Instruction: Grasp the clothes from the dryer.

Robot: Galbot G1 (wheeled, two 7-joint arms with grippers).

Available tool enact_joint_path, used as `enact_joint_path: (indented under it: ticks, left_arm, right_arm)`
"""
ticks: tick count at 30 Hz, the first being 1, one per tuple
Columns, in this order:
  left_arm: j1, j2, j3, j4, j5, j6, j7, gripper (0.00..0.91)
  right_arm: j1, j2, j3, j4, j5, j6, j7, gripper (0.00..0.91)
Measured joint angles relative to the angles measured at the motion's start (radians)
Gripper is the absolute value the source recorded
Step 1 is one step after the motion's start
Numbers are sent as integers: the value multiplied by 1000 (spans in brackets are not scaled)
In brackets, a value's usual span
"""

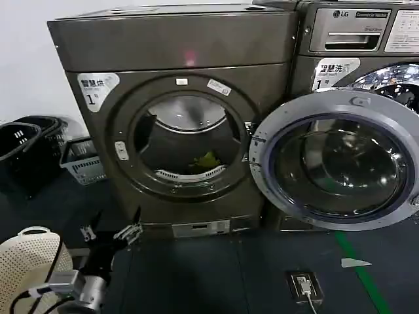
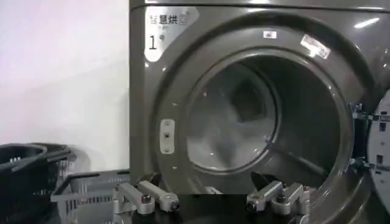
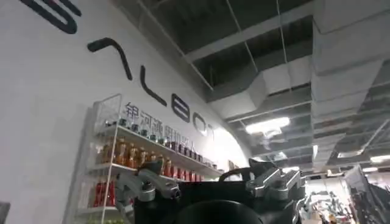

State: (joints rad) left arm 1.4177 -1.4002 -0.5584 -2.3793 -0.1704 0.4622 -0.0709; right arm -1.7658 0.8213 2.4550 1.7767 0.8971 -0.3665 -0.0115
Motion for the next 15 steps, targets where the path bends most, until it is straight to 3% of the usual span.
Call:
enact_joint_path:
  ticks: [15]
  left_arm:
    - [-10, -8, 11, 3, 7, -2, 9, 907]
  right_arm:
    - [6, -3, 0, -1, 2, 16, -8, 907]
